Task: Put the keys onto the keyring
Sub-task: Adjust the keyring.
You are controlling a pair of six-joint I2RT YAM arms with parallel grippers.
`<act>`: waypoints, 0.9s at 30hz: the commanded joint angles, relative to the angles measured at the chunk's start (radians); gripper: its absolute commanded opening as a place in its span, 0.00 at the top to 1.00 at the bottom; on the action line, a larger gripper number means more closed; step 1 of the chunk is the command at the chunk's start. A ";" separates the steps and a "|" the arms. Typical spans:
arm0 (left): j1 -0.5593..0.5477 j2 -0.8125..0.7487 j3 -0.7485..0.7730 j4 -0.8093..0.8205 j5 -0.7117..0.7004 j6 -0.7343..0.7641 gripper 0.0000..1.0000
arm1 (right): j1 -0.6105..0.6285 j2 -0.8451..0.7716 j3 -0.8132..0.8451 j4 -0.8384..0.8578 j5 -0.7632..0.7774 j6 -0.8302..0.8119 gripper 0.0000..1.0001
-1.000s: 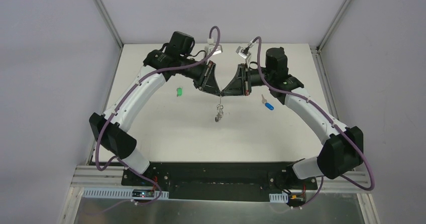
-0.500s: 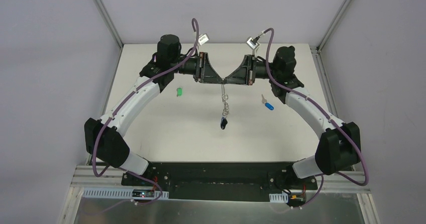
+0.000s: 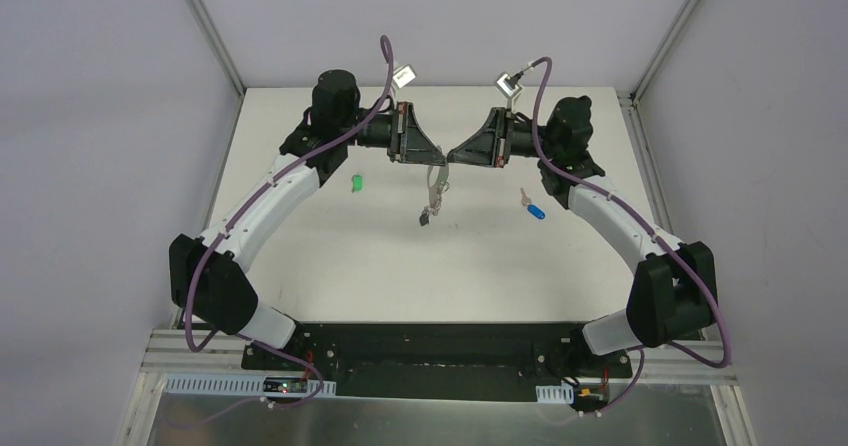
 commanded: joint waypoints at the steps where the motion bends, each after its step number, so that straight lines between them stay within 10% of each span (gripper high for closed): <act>1: -0.013 -0.007 0.144 -0.314 0.017 0.235 1.00 | -0.009 -0.010 0.008 0.003 0.010 -0.071 0.80; 11: -0.091 0.185 0.571 -1.119 -0.106 0.693 1.00 | -0.008 -0.060 0.064 -0.298 -0.054 -0.381 0.61; 27: -0.122 0.198 0.588 -1.133 -0.118 0.750 1.00 | 0.040 -0.092 0.043 -0.346 -0.132 -0.442 0.66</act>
